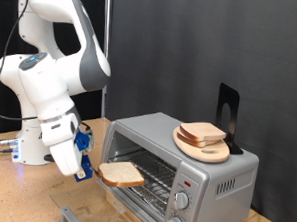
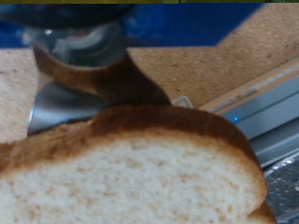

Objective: Make a piece of toast with the oven

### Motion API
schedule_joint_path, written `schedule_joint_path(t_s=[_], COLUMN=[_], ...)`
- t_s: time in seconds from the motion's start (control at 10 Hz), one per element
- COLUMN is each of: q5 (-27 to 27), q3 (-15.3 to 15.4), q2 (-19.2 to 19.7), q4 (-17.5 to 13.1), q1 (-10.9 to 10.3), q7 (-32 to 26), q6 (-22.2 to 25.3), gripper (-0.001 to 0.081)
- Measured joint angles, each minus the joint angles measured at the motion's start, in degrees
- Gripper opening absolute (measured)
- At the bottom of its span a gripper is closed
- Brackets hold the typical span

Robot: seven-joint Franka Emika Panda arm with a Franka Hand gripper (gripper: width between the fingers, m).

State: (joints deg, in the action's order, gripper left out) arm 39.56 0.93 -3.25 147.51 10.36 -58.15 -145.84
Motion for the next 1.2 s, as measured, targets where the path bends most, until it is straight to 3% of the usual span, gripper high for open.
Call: schedule_joint_path(t_s=[0.5, 0.8, 1.2], q5=[-0.3, -9.7, -14.9], q3=[4.3, 8.0, 10.1], q2=[-3.1, -3.4, -3.4], q4=[4.1, 4.6, 4.5], q1=[-1.5, -1.5, -1.5], q7=[3.8, 16.7, 21.9], q6=[-4.3, -6.7, -8.3], gripper=[0.0266, 0.0266, 0.0266])
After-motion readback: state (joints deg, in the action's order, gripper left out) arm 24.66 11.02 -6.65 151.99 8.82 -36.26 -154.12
